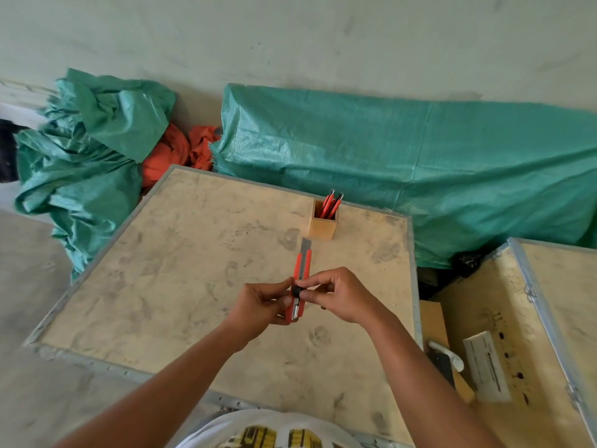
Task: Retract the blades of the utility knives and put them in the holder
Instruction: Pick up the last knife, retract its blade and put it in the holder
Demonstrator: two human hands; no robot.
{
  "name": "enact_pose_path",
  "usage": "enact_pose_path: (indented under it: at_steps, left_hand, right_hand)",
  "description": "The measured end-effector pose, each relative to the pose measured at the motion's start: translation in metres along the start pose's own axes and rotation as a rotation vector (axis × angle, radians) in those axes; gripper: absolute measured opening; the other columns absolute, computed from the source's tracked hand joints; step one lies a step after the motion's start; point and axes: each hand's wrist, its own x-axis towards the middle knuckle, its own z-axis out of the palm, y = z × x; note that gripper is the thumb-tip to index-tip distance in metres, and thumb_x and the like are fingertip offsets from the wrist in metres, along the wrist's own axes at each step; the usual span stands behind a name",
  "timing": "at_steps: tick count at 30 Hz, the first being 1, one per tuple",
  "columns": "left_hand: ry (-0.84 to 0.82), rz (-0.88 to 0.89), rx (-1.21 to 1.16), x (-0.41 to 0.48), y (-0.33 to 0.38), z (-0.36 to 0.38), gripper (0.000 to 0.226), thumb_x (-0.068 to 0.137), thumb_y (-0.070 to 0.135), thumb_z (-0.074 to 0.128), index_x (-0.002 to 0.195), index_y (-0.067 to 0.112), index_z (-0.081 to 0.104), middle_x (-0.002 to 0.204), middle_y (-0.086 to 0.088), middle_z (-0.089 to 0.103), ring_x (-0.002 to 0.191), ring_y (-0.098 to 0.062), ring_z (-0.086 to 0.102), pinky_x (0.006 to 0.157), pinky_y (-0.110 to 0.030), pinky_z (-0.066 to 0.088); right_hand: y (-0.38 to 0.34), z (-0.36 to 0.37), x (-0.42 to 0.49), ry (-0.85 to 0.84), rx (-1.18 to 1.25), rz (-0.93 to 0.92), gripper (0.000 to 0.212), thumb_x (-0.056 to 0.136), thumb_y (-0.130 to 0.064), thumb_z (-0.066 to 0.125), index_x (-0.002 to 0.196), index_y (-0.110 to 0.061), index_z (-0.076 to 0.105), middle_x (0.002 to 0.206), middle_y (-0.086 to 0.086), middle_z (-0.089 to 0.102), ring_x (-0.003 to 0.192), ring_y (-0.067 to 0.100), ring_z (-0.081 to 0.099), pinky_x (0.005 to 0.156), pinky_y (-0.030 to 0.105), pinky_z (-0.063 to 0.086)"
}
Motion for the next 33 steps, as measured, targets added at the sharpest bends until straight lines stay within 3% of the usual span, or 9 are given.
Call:
enact_pose_path:
  at_steps: [4,9,14,18,23,26,29,33]
  left_hand:
    - [-0.021,0.020,-0.020,0.004,0.008,-0.015,0.036,0.091,-0.010,0.061,0.119,0.011,0.071,0.098,-0.016,0.079,0.086,-0.034,0.077,0.076,-0.043,0.064]
    - [-0.049,0.027,-0.034,0.006,0.011,-0.024,0.036,0.091,-0.009,0.060,0.123,0.006,0.068,0.104,-0.022,0.076,0.093,-0.041,0.074,0.079,-0.047,0.063]
    - [-0.073,0.030,-0.020,0.006,0.014,-0.022,0.037,0.092,-0.008,0.059,0.120,0.014,0.070,0.101,-0.019,0.078,0.090,-0.038,0.075,0.077,-0.041,0.064]
    - [-0.062,0.043,-0.022,0.008,0.019,-0.015,0.040,0.092,-0.009,0.059,0.118,0.019,0.071,0.102,-0.012,0.079,0.089,-0.028,0.077,0.076,-0.037,0.064]
    - [-0.039,0.064,0.015,0.013,0.027,-0.001,0.042,0.091,-0.009,0.061,0.116,0.023,0.070,0.098,-0.001,0.081,0.085,-0.025,0.078,0.073,-0.034,0.064]
    - [-0.022,0.079,0.034,0.016,0.030,0.010,0.041,0.091,-0.009,0.061,0.117,0.022,0.070,0.092,0.005,0.081,0.080,-0.021,0.078,0.070,-0.031,0.064]
    - [0.001,0.095,0.018,0.022,0.033,0.019,0.039,0.090,-0.008,0.063,0.119,0.018,0.070,0.094,0.001,0.081,0.082,-0.024,0.078,0.072,-0.033,0.064]
    - [-0.005,0.104,0.017,0.027,0.036,0.029,0.042,0.089,-0.006,0.065,0.114,0.027,0.071,0.096,0.000,0.081,0.083,-0.028,0.078,0.073,-0.033,0.064]
  right_hand:
    - [-0.010,0.010,0.002,0.047,-0.021,-0.031,0.024,0.083,-0.018,0.084,0.104,-0.029,0.081,0.101,-0.006,0.081,0.091,0.029,0.075,0.088,0.047,0.061]
    - [-0.017,0.013,0.002,0.069,-0.046,-0.078,0.024,0.082,-0.017,0.084,0.104,-0.024,0.082,0.103,-0.003,0.080,0.090,0.031,0.074,0.084,0.051,0.060]
    - [-0.020,0.009,0.000,0.040,-0.082,-0.074,0.026,0.082,-0.015,0.084,0.107,-0.022,0.082,0.106,-0.005,0.078,0.090,0.023,0.072,0.081,0.041,0.063]
    - [-0.023,0.003,0.000,0.040,-0.113,-0.094,0.027,0.088,-0.020,0.079,0.113,-0.032,0.079,0.111,-0.012,0.074,0.081,0.018,0.068,0.071,0.028,0.062]
    - [-0.024,-0.004,-0.002,0.175,-0.176,-0.104,0.020,0.082,-0.029,0.084,0.099,-0.026,0.076,0.093,-0.017,0.070,0.071,0.008,0.063,0.065,0.019,0.051]
    - [-0.020,-0.012,-0.002,0.165,-0.161,-0.125,0.023,0.083,-0.029,0.083,0.103,-0.027,0.073,0.101,-0.015,0.070,0.073,0.013,0.065,0.068,0.021,0.054]
    - [-0.013,-0.026,-0.001,0.114,-0.129,-0.152,0.030,0.087,-0.025,0.079,0.115,-0.034,0.074,0.108,-0.015,0.073,0.072,0.006,0.065,0.073,0.016,0.053]
    - [-0.010,-0.036,0.001,0.172,-0.158,-0.155,0.019,0.080,-0.031,0.085,0.094,-0.025,0.075,0.093,-0.015,0.073,0.068,0.001,0.062,0.066,0.013,0.049]
